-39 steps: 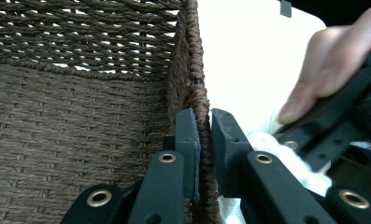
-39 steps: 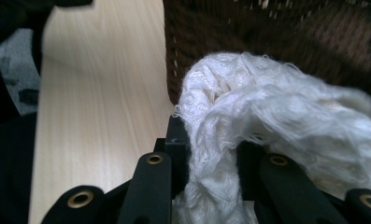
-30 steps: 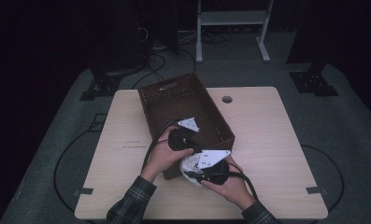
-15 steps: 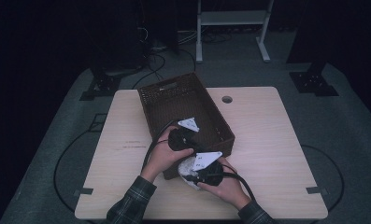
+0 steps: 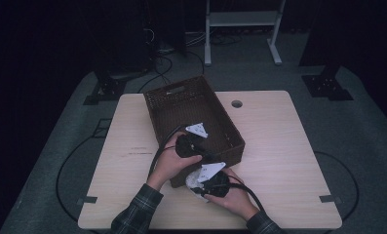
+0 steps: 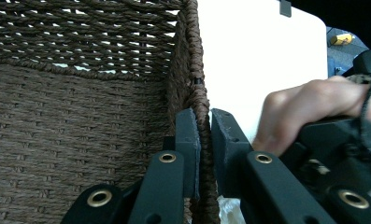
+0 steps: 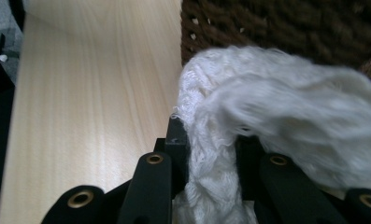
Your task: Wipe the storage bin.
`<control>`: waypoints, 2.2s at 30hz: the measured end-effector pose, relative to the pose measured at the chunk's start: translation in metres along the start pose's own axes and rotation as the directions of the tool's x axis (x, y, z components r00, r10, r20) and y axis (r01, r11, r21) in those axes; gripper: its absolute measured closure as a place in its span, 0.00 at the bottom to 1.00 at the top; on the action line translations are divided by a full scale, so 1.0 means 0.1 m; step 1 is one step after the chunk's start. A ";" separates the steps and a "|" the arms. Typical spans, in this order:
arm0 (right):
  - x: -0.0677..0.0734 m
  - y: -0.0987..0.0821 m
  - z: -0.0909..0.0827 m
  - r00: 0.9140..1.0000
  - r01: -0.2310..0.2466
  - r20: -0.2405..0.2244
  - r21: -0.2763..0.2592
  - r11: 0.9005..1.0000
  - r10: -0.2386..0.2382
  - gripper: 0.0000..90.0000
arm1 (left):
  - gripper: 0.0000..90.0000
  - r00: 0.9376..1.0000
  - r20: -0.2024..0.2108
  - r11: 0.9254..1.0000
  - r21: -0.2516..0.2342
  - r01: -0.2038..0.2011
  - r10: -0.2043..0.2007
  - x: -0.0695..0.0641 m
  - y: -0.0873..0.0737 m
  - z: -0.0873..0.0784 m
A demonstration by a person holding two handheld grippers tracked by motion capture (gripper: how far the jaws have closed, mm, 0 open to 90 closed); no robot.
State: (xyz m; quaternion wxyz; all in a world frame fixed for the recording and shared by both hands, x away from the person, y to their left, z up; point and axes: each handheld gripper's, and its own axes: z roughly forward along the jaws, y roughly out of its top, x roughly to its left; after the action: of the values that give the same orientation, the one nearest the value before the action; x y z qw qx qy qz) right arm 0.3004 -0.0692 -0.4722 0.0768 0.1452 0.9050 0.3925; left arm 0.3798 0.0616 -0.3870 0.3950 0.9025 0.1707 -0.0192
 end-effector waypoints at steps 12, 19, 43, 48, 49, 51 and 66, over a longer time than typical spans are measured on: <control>0.12 0.25 -0.27 0.999 0.047 -0.003 -0.126 0.991 -0.048 0.81 | 0.90 1.000 0.001 1.000 0.003 0.000 0.000 0.00 0.00 0.00; 0.16 0.38 -0.31 0.998 0.064 -0.008 -0.159 0.985 -0.066 0.81 | 0.90 1.000 0.001 1.000 0.003 0.000 0.000 0.00 0.00 0.00; 0.20 0.34 0.10 0.995 0.081 -0.044 -0.088 0.993 -0.086 0.81 | 0.90 1.000 0.003 1.000 0.001 -0.002 0.002 0.00 0.00 0.00; 0.20 0.25 0.21 0.996 0.067 -0.054 -0.059 0.996 -0.070 0.81 | 0.90 1.000 0.003 1.000 0.001 -0.002 0.002 0.00 0.00 0.00; 0.20 0.23 0.23 0.996 0.063 -0.054 -0.048 0.997 -0.066 0.81 | 0.90 1.000 0.003 1.000 0.003 -0.002 0.002 0.00 0.00 0.00; 0.20 0.20 0.26 0.997 0.054 -0.058 -0.047 0.997 -0.057 0.81 | 0.90 1.000 0.002 1.000 0.005 -0.003 0.003 0.00 0.00 -0.01; 0.20 0.15 0.03 0.996 0.052 -0.066 -0.064 0.997 -0.056 0.81 | 0.90 1.000 0.002 1.000 0.002 -0.002 0.002 0.00 0.00 0.00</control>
State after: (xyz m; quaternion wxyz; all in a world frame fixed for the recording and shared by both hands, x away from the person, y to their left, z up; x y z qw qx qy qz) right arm 0.2850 -0.0508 -0.4632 0.0611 0.1046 0.8980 0.4230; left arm 0.3793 0.0618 -0.3869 0.3944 0.9030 0.1692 -0.0201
